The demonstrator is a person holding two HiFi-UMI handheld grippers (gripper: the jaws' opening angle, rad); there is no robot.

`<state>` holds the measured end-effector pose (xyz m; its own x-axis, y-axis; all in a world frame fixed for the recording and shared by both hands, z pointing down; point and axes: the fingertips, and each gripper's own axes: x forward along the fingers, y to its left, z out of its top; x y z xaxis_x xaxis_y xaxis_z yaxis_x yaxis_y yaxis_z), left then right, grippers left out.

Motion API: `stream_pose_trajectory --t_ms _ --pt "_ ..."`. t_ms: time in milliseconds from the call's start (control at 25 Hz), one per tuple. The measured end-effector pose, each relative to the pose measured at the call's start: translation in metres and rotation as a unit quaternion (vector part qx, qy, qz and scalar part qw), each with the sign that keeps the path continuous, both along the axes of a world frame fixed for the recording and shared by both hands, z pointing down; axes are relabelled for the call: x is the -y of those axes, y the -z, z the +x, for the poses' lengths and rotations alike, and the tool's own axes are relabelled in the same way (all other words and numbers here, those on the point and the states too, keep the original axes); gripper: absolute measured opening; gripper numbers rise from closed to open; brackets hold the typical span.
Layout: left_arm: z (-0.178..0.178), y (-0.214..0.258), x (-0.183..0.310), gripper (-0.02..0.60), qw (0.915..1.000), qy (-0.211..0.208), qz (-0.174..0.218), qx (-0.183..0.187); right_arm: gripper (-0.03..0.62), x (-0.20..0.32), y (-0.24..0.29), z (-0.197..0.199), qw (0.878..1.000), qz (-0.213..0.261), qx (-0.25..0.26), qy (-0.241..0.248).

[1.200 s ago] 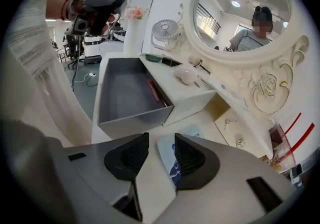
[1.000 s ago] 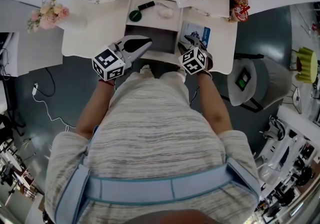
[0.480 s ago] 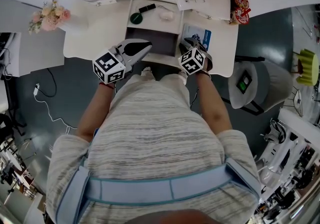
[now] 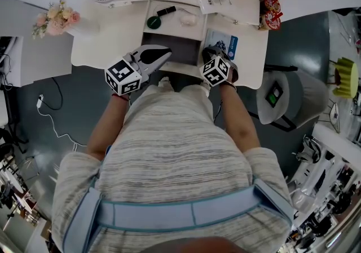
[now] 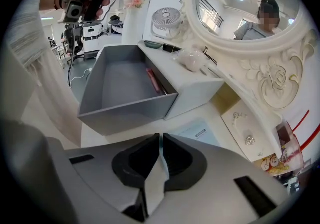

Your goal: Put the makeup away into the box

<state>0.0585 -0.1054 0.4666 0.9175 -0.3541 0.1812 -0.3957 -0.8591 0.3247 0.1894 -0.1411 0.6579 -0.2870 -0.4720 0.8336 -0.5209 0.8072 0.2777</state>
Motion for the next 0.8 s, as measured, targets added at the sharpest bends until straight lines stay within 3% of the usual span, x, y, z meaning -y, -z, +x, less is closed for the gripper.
stream_pose_trajectory --t_ms 800 --pt "0.005 0.004 0.004 0.014 0.9999 -0.009 0.007 -0.006 0.009 0.013 0.071 0.028 0.993 0.056 0.071 -0.077"
